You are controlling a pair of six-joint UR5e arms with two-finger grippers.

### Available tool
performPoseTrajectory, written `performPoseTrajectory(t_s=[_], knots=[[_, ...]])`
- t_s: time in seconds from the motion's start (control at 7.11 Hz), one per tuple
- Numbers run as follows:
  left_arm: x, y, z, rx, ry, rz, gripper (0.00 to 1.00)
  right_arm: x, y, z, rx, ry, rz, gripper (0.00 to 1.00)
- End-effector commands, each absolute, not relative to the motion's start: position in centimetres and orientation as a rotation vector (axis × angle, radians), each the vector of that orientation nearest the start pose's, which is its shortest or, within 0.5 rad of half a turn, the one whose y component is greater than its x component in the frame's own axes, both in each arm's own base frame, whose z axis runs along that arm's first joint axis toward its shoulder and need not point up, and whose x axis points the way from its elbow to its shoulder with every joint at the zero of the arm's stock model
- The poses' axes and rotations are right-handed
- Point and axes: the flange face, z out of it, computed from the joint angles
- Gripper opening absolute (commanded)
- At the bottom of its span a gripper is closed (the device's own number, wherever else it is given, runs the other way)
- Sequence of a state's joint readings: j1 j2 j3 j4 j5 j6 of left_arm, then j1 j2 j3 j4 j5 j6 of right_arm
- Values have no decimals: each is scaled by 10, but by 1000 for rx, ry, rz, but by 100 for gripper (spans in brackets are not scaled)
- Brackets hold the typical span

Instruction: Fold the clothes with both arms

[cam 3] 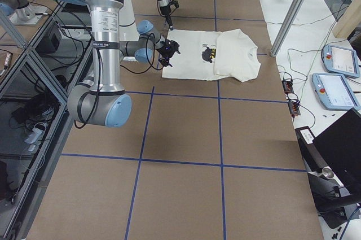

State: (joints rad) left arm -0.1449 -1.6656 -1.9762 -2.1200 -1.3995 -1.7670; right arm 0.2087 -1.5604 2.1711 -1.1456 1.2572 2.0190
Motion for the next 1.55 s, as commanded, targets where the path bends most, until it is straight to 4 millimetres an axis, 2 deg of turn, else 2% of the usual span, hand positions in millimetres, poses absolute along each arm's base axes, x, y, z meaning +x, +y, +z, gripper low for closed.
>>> performPoseTrajectory(t_s=[0.0,1.27,1.41], knots=[[494,-220,361,126,1055,-392,51,-416,-253,325,163,-1084,754,98],[495,-216,364,121,1047,-382,51,-423,-244,325,182,-1087,751,98],[496,-216,362,120,1053,-383,40,-424,-243,324,180,-1089,751,98]])
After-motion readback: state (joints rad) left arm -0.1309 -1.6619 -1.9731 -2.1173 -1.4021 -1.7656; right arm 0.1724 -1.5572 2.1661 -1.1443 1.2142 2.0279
